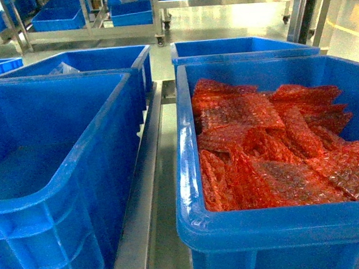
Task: Pick blue part to blue bin on bottom shelf
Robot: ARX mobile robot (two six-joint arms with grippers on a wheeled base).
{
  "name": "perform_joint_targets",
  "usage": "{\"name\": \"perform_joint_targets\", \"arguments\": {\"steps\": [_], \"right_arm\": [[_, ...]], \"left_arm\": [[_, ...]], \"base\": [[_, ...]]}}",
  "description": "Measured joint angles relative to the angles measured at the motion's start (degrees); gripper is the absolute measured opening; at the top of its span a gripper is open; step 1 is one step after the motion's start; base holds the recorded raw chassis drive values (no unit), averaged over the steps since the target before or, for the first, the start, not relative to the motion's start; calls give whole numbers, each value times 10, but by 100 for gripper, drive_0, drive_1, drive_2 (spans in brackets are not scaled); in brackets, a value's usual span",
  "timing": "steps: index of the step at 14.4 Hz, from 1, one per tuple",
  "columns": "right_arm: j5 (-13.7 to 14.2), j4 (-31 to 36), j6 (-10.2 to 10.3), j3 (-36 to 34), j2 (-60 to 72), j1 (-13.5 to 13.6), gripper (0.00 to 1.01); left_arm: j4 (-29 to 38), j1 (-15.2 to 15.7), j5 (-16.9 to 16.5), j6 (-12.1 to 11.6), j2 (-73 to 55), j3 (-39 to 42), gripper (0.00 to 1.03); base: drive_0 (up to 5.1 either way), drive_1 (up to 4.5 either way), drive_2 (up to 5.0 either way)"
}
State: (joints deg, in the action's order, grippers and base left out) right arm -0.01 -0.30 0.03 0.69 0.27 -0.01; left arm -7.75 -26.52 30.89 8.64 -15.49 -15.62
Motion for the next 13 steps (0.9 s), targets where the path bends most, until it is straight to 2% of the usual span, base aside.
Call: {"name": "perform_joint_targets", "arguments": {"steps": [13], "right_arm": [[0, 0, 0, 0, 0, 0, 98]], "left_arm": [[0, 0, 0, 0, 0, 0, 43]], "base": [[0, 0, 0]]}}
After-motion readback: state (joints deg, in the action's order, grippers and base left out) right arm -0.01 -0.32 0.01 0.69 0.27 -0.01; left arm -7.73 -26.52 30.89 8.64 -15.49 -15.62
